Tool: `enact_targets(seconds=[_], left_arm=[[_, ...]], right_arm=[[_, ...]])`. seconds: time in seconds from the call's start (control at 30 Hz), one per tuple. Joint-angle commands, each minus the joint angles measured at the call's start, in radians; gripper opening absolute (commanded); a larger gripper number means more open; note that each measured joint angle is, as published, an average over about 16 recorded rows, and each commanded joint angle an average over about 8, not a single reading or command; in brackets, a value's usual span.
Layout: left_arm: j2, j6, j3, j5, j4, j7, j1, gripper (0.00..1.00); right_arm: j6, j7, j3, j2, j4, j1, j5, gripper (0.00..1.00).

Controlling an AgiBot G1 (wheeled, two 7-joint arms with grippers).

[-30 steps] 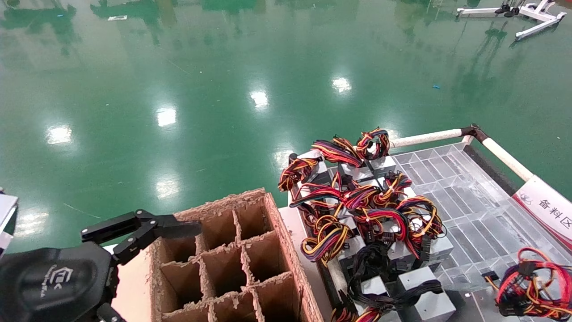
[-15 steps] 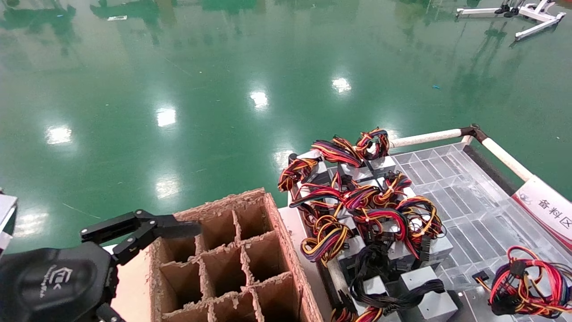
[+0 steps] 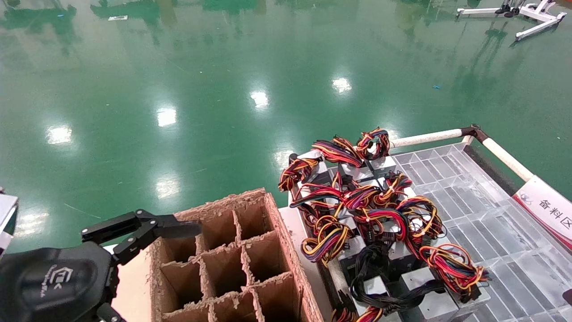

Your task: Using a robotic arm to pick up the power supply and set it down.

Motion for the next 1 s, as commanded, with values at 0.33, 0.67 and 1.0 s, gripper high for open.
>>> enact_targets(seconds=[0.33, 0.67, 1.0], left_arm=[[0.0, 0.0, 0.0, 0.0, 0.0, 0.0, 0.0, 1.0], [0.0, 0.0, 0.0, 0.0, 0.0, 0.0, 0.0, 1.0], [0.0, 0.0, 0.0, 0.0, 0.0, 0.0, 0.0, 1.0]], right_arm=[[0.027, -0.002, 0.007, 0.081, 0.114, 0.01, -0.03, 1.0], [0.034, 0.081, 0.033, 0.087, 0.202, 0.105, -0.173, 1.0], [0.042, 0.212, 0.068, 0.065, 0.298, 0.246, -0.375, 1.0]])
